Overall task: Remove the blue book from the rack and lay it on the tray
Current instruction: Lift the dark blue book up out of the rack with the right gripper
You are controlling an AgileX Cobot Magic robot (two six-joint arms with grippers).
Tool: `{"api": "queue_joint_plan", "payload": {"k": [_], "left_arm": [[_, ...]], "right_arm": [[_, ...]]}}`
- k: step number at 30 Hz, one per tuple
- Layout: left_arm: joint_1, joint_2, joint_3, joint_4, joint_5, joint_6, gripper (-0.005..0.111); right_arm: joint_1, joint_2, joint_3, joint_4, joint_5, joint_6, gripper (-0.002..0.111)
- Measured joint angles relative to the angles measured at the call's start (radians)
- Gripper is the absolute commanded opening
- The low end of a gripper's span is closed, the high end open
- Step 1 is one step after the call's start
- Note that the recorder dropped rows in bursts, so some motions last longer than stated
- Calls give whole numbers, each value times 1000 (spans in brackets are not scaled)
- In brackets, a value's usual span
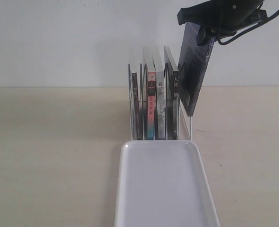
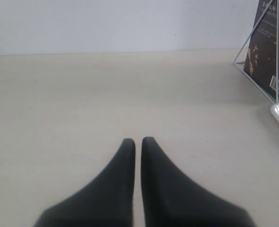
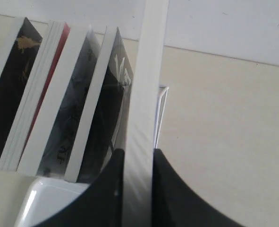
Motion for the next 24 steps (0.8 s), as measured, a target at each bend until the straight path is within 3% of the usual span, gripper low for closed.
{"api": "queue_joint_plan", "payload": {"k": [13, 24], "left_arm": [[0, 0, 0, 0, 0, 0, 4], [0, 0, 0, 0, 0, 0, 4]], "right_arm": [[0, 0, 0, 1, 43, 0, 0], [0, -80, -2, 4, 280, 0, 0]]}}
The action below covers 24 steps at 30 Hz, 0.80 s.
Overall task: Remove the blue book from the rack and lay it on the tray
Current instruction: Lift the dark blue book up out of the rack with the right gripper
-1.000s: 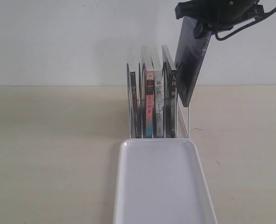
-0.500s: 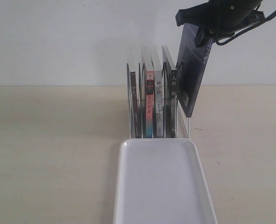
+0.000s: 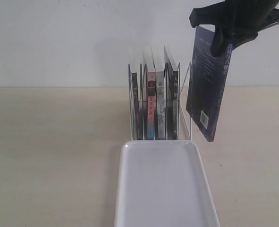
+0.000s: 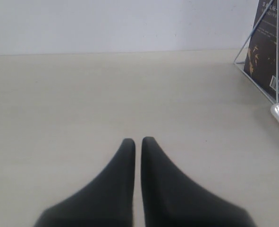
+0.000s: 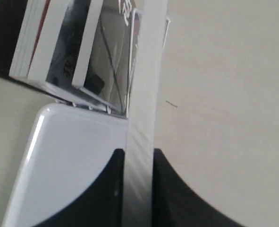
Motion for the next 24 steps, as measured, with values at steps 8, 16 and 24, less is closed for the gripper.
{"api": "queue_joint_plan", "payload": {"k": [8, 16, 24], "left_arm": [[0, 0, 0, 0, 0, 0, 4], [0, 0, 0, 0, 0, 0, 4], [0, 0, 0, 0, 0, 0, 4]], "right_arm": [[0, -50, 0, 1, 65, -19, 0], [0, -233, 82, 3, 65, -28, 0], [0, -442, 241, 5, 68, -32, 0]]}}
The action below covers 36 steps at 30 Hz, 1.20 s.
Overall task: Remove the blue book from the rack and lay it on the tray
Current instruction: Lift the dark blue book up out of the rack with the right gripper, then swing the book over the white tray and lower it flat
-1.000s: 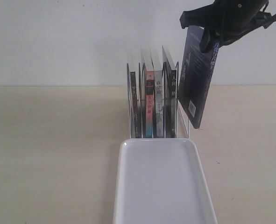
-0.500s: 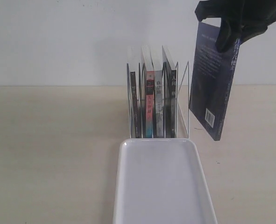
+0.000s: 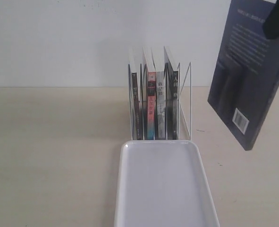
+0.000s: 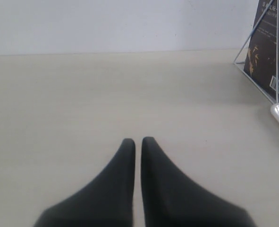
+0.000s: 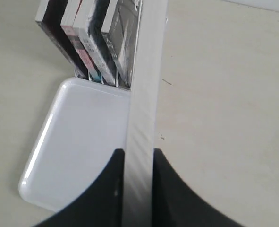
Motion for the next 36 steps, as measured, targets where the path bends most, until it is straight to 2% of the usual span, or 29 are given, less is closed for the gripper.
{"api": "queue_joint_plan", "payload": {"k": [10, 17, 24, 28, 33, 36], "left_arm": [[0, 0, 0, 0, 0, 0, 4], [0, 0, 0, 0, 0, 0, 4], [0, 0, 0, 0, 0, 0, 4], [0, 0, 0, 0, 0, 0, 4], [0, 0, 0, 0, 0, 0, 4], [0, 0, 0, 0, 0, 0, 4]], "right_arm": [[0, -172, 258, 3, 0, -24, 0], [2, -182, 361, 128, -80, -128, 0], [97, -182, 395, 240, -182, -259, 0], [197, -182, 397, 247, -196, -450, 0], [321, -182, 409, 244, -194, -847, 0], [346, -182, 438, 243, -213, -1086, 0]]}}
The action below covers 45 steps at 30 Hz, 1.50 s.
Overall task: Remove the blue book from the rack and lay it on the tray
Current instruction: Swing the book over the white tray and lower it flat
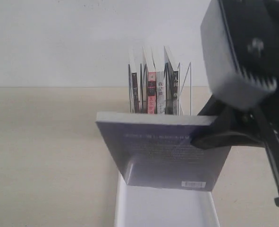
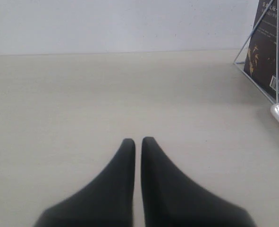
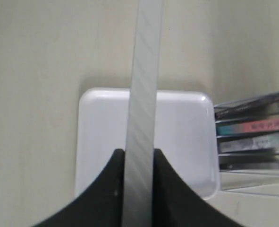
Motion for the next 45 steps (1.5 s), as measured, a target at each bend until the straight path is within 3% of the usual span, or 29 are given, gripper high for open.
{"api": "queue_joint_plan", "payload": {"k": [4, 10, 25, 45], "left_arm": [[0, 0, 0, 0, 0, 0, 4], [0, 0, 0, 0, 0, 0, 4], [0, 0, 0, 0, 0, 0, 4], [0, 0, 0, 0, 0, 0, 4]], "right_arm": [[4, 12, 33, -20, -62, -196, 0], [4, 58, 104, -65, -234, -290, 0], [4, 74, 463, -96, -866, -324, 0], [4, 241, 488, -93, -1023, -328, 0]]}}
